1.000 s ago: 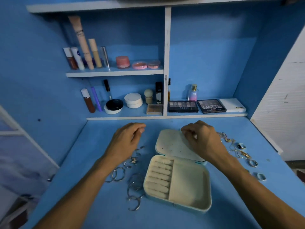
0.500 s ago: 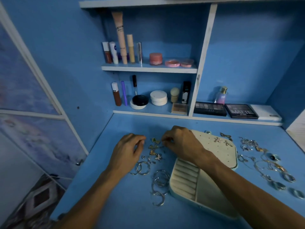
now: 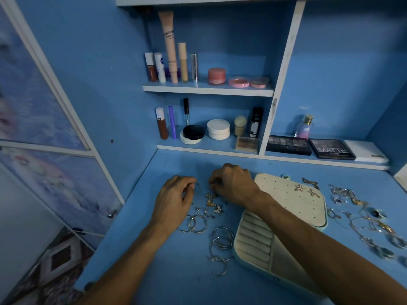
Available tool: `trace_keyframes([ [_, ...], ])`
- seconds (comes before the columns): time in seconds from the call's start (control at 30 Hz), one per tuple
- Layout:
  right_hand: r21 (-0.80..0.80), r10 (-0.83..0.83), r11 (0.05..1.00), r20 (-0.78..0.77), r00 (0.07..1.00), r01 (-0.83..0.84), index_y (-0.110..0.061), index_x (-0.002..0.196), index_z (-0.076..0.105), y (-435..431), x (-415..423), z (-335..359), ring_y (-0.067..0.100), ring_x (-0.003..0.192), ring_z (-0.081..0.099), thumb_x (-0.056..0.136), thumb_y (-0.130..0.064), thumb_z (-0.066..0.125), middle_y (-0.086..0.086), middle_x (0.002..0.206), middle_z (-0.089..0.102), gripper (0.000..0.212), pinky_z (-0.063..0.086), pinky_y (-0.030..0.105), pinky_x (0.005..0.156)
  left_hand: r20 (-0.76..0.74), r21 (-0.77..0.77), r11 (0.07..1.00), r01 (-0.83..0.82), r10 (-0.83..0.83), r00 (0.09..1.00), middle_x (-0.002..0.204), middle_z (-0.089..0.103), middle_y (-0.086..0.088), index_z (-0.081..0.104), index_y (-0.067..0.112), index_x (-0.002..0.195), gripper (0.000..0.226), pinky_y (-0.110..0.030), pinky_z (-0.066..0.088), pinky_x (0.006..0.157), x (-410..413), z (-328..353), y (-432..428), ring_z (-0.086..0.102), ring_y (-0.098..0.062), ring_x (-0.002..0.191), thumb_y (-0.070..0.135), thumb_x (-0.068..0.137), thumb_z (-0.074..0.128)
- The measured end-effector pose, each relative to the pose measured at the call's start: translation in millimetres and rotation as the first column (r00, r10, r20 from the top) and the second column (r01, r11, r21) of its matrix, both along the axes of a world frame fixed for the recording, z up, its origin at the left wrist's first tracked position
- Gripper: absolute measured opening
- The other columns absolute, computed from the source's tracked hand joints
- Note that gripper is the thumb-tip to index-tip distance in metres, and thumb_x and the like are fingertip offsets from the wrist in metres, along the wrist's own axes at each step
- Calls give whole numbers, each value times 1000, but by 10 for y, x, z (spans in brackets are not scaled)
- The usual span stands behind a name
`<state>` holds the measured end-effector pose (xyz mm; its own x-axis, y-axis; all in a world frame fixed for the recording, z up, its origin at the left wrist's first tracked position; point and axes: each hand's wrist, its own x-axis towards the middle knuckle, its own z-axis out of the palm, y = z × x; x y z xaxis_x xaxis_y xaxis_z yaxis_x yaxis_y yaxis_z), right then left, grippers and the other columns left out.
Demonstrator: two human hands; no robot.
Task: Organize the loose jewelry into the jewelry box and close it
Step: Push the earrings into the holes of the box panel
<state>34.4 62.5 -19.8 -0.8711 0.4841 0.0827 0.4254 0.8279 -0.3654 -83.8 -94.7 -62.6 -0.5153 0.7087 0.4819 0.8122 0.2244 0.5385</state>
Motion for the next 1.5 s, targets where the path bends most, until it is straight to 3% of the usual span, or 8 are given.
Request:
trace_keyframes([
  [0.1,-61,7,998,-56,998,-11,-28,101,72,25,20,-1,24,102,61,90,-27,67,1,106,66,13,49,43,93,28,-8,1000,-4,5,1000,94,67,2,73,15,107,14,-14,47,74,-24,46,23,60,-13,84,13,96,65],
  [0.33,-200,-68,980,-293,954,9,-19,96,67,62,221,9,13,82,66,93,-20,66,-3,87,72,3,55,32,76,-54,-225,974,21,-34,998,88,64,2,75,23,98,10,-29,47,72,-164,249,151,61,-16,81,23,95,66],
  [0.53,-222,-62,975,-357,932,-20,-20,94,69,45,376,45,4,78,64,92,-19,68,-9,84,72,3,52,19,71,-185,-317,944,88,-153,971,87,64,3,76,27,100,13,-36,50,78,-166,333,216,60,-20,86,33,96,65],
  [0.67,-227,-60,974,-367,928,-27,-20,94,69,46,449,58,3,78,64,92,-18,69,-9,83,71,3,48,11,68,-180,-403,905,139,-227,957,83,57,9,77,31,101,13,-35,48,79,-180,360,217,60,-19,87,33,95,66],
  [0.83,-231,-54,972,-365,929,-34,-19,93,70,44,516,57,-2,74,62,92,-15,69,-10,81,69,4,45,7,66,-204,-482,870,104,-227,952,95,69,2,78,31,106,18,-32,45,82,-152,425,261,61,-22,95,30,98,62],
  [1.03,-219,-47,975,-381,923,-41,-20,93,70,66,561,60,1,77,64,92,-17,69,-9,84,71,3,49,10,69,-241,-519,853,51,-203,949,102,70,2,76,25,106,17,-27,36,77,-113,492,329,62,-20,99,26,98,61],
  [1.33,-204,-41,978,-378,925,-40,-19,94,71,72,578,20,5,80,66,92,-18,69,-8,87,72,3,55,23,75,-158,-517,854,61,-165,974,96,58,4,69,19,101,13,-30,45,81,-77,428,363,59,-18,96,23,95,58],
  [1.5,-210,-50,977,-375,926,-32,-18,95,71,69,591,34,5,80,65,92,-19,69,-7,87,72,4,54,22,75,-101,-463,881,100,-164,981,96,65,0,69,19,100,12,-28,45,77,-19,428,343,60,-17,91,19,94,59],
])
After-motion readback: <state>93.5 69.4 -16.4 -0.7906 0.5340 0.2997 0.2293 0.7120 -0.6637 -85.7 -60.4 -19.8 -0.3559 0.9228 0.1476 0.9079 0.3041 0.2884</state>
